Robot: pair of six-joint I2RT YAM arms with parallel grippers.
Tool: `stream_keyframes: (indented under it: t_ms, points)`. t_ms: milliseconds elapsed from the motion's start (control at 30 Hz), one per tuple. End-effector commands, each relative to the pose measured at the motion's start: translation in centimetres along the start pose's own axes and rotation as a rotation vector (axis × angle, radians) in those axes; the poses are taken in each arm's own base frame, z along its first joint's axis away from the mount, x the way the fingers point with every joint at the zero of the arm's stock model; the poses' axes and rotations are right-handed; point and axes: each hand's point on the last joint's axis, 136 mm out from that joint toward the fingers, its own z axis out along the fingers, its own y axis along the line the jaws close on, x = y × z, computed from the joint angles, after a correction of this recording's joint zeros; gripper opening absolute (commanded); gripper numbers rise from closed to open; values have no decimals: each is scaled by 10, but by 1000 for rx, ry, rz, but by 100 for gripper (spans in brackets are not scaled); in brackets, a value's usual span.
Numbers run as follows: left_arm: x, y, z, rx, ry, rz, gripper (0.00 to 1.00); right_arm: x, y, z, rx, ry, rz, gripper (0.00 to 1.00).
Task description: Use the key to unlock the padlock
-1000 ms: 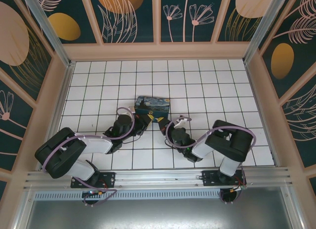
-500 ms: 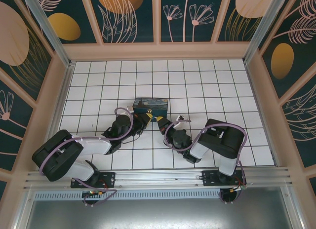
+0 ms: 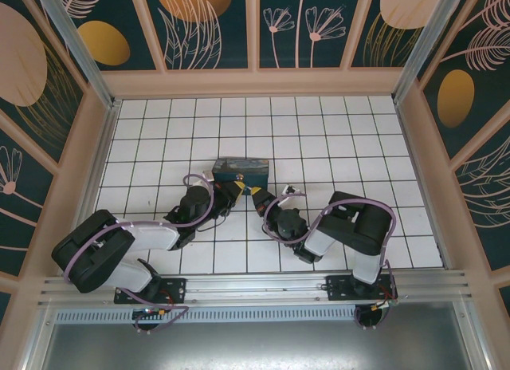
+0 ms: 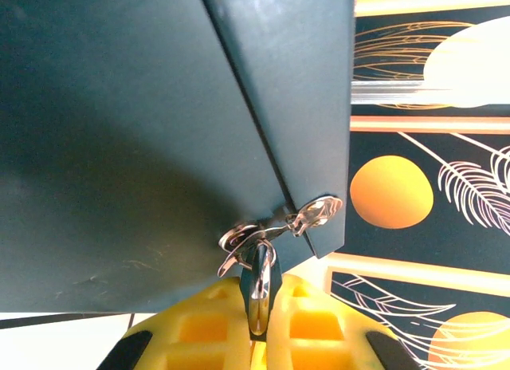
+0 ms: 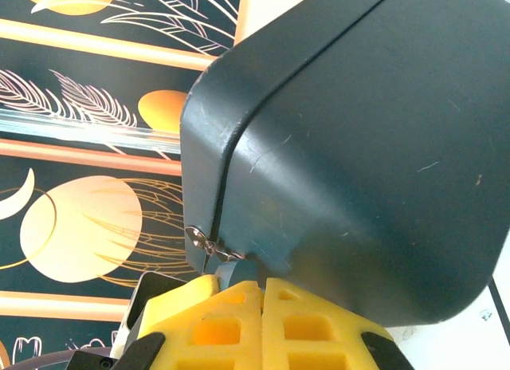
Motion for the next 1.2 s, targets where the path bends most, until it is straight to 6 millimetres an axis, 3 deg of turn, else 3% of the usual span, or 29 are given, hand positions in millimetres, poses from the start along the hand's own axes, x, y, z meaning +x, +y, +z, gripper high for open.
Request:
stream_keyframes:
  t_ms: [0, 433, 833, 1167]
  points:
    - [16, -32, -1, 124, 79, 12, 0, 20, 29, 2, -114, 102, 25, 0]
    - [21, -27, -5, 102, 105, 41, 0, -1, 20, 2, -61, 86, 0, 0]
    - [27, -26, -4, 96, 139, 48, 0, 3, 6, 8, 6, 118, -83, 0]
    - [29, -22, -3, 83, 155, 54, 0, -5, 3, 12, 22, 119, -109, 0]
